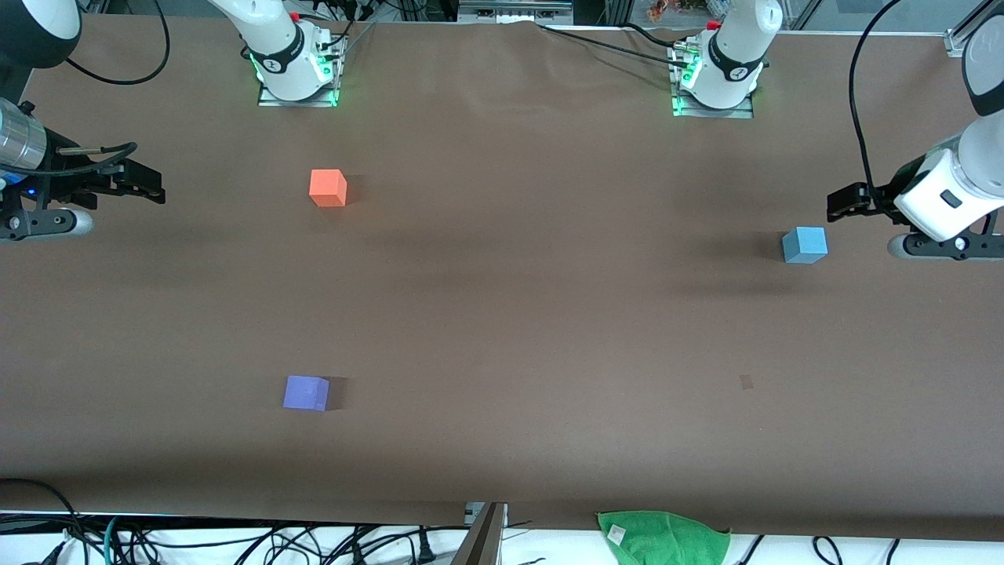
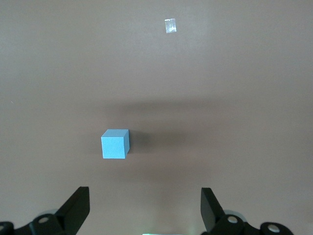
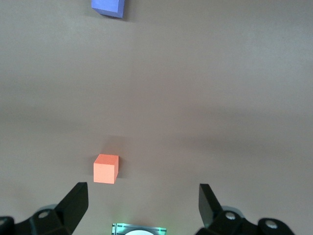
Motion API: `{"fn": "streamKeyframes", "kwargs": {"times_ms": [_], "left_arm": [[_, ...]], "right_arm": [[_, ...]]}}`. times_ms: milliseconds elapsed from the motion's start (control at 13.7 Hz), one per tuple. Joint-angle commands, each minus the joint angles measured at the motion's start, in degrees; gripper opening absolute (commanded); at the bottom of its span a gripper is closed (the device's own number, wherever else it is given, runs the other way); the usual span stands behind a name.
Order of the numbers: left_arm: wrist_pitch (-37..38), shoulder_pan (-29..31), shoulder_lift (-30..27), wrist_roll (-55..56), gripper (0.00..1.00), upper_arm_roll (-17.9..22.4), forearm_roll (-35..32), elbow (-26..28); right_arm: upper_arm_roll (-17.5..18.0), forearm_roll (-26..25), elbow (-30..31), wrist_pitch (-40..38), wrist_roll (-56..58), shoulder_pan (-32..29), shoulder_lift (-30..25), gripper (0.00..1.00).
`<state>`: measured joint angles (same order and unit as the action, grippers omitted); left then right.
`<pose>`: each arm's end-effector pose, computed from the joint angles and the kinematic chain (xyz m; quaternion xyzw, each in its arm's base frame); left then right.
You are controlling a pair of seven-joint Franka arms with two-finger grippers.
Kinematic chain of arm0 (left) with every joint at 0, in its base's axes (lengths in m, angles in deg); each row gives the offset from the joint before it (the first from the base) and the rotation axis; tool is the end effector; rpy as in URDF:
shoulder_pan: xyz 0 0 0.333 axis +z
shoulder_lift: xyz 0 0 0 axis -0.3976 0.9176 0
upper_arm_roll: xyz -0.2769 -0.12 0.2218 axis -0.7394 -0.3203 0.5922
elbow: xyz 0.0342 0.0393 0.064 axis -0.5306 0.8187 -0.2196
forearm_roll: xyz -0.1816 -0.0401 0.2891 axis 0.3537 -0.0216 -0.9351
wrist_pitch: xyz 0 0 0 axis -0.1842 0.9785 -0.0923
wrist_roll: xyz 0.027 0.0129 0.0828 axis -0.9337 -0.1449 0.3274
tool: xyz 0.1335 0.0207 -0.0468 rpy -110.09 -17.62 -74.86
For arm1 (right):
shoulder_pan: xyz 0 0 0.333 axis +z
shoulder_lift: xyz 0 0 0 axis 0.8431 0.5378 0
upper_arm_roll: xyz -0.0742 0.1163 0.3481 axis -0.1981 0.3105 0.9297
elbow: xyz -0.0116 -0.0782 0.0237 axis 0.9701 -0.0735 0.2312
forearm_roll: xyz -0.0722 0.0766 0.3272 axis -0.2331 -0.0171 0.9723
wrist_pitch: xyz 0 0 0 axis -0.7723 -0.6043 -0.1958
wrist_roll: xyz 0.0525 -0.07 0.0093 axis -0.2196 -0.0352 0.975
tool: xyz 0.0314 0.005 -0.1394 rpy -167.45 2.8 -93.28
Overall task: Place blue block between orange and purple blocks
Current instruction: 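Lower the left gripper onto the light-blue cube and close it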
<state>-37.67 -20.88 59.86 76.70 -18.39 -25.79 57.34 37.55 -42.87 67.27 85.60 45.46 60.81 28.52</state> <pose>0.5237 0.0076 0.5652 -0.9950 0.0038 0.0975 0.0200 0.5291 0.0155 0.6031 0.9953 0.0557 -0.0787 0.0125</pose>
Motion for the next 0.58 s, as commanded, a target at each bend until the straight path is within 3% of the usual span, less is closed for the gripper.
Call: {"fn": "streamKeyframes", "kwargs": {"times_ms": [0,146,292,511], "left_arm": [[1.63,0.62,0.07,-0.48,1.00,-0.15,0.48,0.19],[0.93,1.76,-0.11,-1.70,1.00,-0.15,0.40,2.03],[-4.40,3.78,-2.12,-4.86,1.00,-0.15,0.40,7.20],[-19.41,5.28,-9.05,-7.07,1.00,-0.41,0.31,21.94]], "right_arm": [[0.02,0.85,-0.17,0.07,0.04,-0.35,-0.23,1.00],[0.02,0.85,-0.17,0.16,0.04,-0.36,-0.23,1.00],[0.02,0.85,-0.17,0.42,-0.05,-0.36,-0.23,1.00],[0.11,0.76,-0.17,0.42,0.04,-0.09,-0.23,1.00]]}}
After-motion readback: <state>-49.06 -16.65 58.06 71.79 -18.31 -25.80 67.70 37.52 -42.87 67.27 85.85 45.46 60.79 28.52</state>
